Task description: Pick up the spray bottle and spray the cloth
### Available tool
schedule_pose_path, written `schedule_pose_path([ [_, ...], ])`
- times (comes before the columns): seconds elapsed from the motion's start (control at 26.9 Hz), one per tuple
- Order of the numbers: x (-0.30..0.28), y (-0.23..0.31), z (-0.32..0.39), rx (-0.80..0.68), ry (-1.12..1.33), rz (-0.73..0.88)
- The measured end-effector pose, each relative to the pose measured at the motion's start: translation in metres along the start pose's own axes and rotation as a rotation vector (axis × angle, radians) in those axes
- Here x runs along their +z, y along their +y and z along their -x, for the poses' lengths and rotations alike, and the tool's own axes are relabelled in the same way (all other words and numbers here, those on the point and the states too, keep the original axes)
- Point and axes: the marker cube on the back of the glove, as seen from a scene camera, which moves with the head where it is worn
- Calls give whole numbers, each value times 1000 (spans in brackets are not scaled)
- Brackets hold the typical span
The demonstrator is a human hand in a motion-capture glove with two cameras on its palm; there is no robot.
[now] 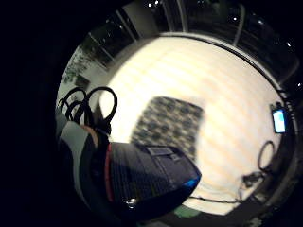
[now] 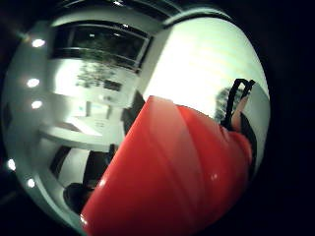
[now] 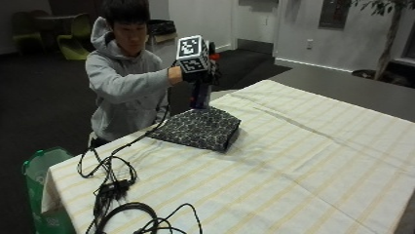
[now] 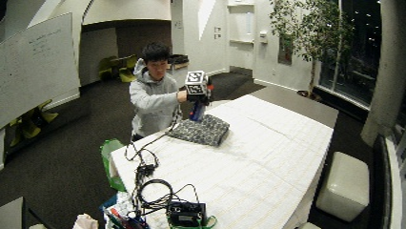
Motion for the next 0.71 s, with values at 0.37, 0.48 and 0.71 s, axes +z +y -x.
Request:
schedule_pose_path([
  [0.37,57,-56,28,71,-449,-485],
  [0.48,82,-76,9,107,-414,-553],
  [0.71,128,-108,-35,196,-351,-595],
])
